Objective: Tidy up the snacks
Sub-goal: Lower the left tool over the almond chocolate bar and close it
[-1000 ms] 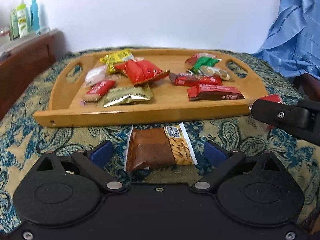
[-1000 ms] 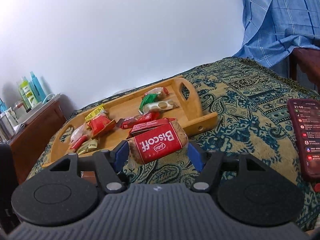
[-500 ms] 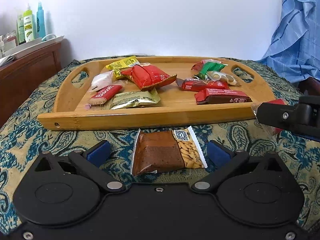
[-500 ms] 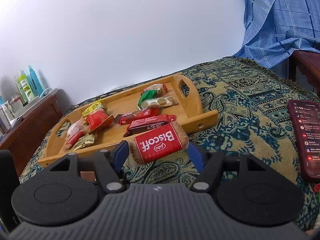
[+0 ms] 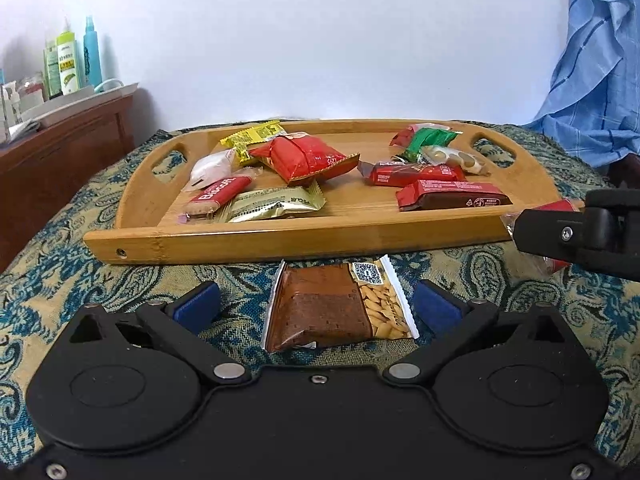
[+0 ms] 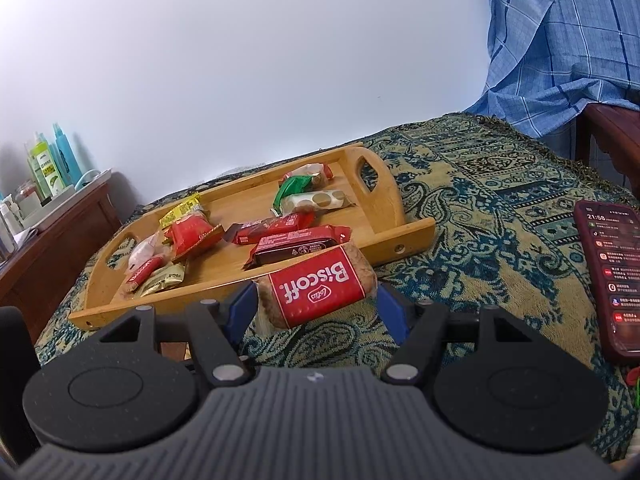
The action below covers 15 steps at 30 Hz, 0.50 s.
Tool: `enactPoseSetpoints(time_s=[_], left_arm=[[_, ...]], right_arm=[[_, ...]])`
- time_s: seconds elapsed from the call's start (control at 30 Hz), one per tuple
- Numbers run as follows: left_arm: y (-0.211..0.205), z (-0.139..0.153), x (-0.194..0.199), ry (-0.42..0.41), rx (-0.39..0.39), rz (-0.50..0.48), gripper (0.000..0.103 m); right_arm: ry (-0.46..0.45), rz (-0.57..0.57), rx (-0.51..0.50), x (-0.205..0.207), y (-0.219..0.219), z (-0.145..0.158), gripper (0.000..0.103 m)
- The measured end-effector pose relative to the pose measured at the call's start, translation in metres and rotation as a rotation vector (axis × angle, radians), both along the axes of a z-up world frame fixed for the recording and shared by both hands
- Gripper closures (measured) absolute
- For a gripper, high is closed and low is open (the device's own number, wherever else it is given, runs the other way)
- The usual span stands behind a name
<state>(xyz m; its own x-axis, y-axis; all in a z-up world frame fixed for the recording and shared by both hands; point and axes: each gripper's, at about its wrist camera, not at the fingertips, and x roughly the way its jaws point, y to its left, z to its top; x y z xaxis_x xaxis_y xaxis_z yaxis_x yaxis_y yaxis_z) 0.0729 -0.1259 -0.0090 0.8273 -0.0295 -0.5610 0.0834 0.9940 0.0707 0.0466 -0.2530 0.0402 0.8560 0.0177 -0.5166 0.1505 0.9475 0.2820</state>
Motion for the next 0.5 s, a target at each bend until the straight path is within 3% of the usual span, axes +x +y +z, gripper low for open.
enactPoseSetpoints(time_s=[0.13,0.37,0.5], left_arm=[[-0.003,0.0,-0.001,-0.009,0.019,0.001,0.0],[0.007,0.0,0.001,0.006,-0.048,-0.006,0.0],[0.008,0.001,-0.004,-0.024,-0.059,-0.018,0.018]], right_arm=[[0.001,0.002,-0.011,0.0,0.001,0.0,0.033],[0.001,0.004,-0.015,0.0,0.001,0.0,0.033],[-0.006,0.014,-0.026,-0.001,0.003,0.0,0.036]])
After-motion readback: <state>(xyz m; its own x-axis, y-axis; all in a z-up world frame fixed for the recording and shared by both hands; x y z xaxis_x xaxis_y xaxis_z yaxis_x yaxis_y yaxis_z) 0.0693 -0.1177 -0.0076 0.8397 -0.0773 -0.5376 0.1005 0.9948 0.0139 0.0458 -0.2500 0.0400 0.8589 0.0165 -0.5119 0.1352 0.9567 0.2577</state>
